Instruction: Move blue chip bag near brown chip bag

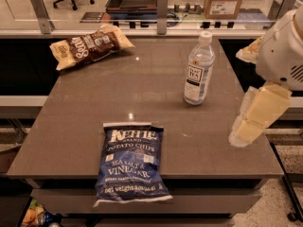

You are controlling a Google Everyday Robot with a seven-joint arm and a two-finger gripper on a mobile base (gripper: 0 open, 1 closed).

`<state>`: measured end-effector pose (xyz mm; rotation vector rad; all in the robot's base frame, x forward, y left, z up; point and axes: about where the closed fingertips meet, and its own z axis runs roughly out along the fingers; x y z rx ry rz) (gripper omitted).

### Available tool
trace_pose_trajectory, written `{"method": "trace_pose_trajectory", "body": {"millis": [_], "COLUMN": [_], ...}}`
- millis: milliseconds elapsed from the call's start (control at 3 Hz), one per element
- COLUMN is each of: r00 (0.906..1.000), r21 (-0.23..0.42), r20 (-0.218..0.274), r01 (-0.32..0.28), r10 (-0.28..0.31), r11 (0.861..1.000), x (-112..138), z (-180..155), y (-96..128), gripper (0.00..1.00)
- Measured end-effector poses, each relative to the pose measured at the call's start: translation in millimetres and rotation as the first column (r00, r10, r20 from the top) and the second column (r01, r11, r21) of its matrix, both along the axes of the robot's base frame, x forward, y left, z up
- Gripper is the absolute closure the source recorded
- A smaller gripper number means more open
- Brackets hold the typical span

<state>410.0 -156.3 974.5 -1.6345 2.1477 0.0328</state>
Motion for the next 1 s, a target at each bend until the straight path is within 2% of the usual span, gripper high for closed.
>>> {"method": "trace_pose_trajectory", "body": {"millis": [333,667,1000], "r00": [0.9999,0.9999,0.9965], "r21": [0.012,0.016,0.039], "r20": [0.016,-0.015,-0.073], "r01": [-0.002,-0.003,-0.039], "r10": [0.002,0.003,0.042], "r11": [1.000,1.000,0.998], "x": [-8,-2,3], "z": [-8,-33,-66], "y": [29,62,97], "gripper": [0.00,0.00,0.00]}}
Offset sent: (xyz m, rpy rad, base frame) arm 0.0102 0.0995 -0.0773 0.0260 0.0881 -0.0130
